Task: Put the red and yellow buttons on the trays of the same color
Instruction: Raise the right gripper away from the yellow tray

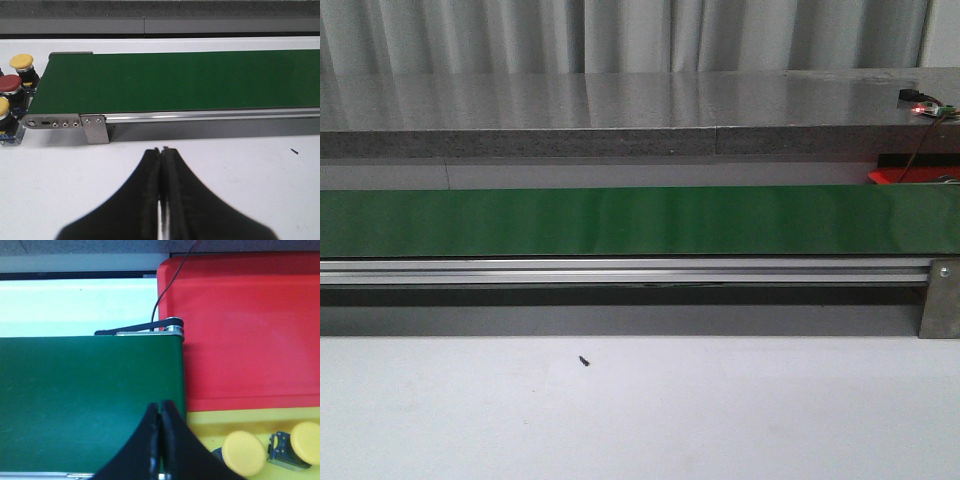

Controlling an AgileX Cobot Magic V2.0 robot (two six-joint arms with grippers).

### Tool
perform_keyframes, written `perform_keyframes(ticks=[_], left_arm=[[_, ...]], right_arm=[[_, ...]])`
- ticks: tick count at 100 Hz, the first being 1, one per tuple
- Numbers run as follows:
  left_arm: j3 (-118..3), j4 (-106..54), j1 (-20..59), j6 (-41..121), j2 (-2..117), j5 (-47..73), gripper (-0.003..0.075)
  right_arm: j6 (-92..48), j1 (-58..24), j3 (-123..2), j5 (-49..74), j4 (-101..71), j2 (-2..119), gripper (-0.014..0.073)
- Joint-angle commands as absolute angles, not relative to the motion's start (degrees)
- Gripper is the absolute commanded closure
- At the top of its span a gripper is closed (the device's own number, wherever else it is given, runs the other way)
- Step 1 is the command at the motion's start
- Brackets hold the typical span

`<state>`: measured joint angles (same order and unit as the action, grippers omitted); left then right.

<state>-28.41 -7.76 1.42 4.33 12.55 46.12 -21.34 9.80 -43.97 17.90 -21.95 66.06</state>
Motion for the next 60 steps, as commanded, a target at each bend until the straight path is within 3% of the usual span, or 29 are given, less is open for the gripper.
perform_keyframes(ticks=[1,25,60], left_arm=[[-29.77,-8.31,1.74,3.97,13.1,42.18,0.074],[-29.77,-8.31,1.74,3.97,13.1,42.18,0.074],[-29.77,-8.31,1.74,3.97,13.1,42.04,0.074]], right_arm=[[-21.78,8.82,-42.68,12.97,-23.07,61.63,0.0662],[-22.0,4.43,-33.48,5.75,-22.84,51.49,0.0662],[-22.0,3.83,-25.17,6.7,-22.89,34.18,0.0662]])
